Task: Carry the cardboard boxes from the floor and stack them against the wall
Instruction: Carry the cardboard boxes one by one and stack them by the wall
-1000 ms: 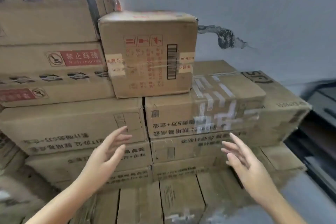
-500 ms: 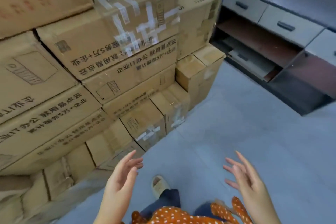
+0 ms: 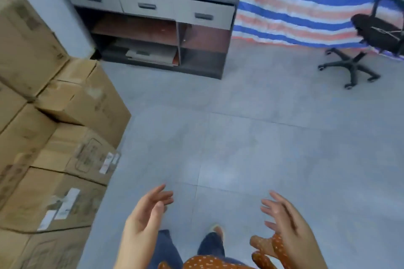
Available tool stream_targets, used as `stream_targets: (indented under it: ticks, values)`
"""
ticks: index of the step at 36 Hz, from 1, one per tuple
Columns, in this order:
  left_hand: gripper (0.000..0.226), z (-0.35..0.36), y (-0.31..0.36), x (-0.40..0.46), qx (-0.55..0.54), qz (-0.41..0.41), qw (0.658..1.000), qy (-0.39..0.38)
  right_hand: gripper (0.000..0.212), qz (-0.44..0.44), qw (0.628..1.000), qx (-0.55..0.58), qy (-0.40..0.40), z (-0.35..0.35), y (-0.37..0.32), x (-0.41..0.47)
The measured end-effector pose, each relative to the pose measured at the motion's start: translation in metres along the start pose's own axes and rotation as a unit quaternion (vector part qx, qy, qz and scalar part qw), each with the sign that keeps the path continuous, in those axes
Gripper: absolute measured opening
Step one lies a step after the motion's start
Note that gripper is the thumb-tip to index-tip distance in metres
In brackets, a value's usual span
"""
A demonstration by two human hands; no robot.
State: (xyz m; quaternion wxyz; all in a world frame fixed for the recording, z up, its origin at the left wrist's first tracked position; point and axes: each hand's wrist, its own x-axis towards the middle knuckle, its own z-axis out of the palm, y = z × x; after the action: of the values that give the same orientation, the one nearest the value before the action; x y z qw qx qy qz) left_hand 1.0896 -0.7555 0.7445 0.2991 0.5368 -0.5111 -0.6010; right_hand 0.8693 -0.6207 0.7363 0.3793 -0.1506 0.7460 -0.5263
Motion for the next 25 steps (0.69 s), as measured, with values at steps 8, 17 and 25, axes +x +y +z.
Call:
stream_targets:
  ticks: [8, 17, 25]
  values:
    - [0.031, 0.088, 0.021, 0.018, 0.08, 0.026, 0.986, -0.143, 0.06, 0.027, 0.99, 0.067, 0.125, -0.074, 0.02, -0.007]
    - [0.034, 0.189, 0.039, 0.065, 0.15, 0.044, 0.948, -0.276, 0.027, 0.08, 0.949, 0.116, 0.282, -0.125, 0.037, 0.004]
    - [0.035, 0.293, 0.074, 0.128, 0.165, 0.073, 0.906, -0.382, 0.017, 0.058, 0.913, 0.165, 0.369, -0.152, 0.012, 0.068]
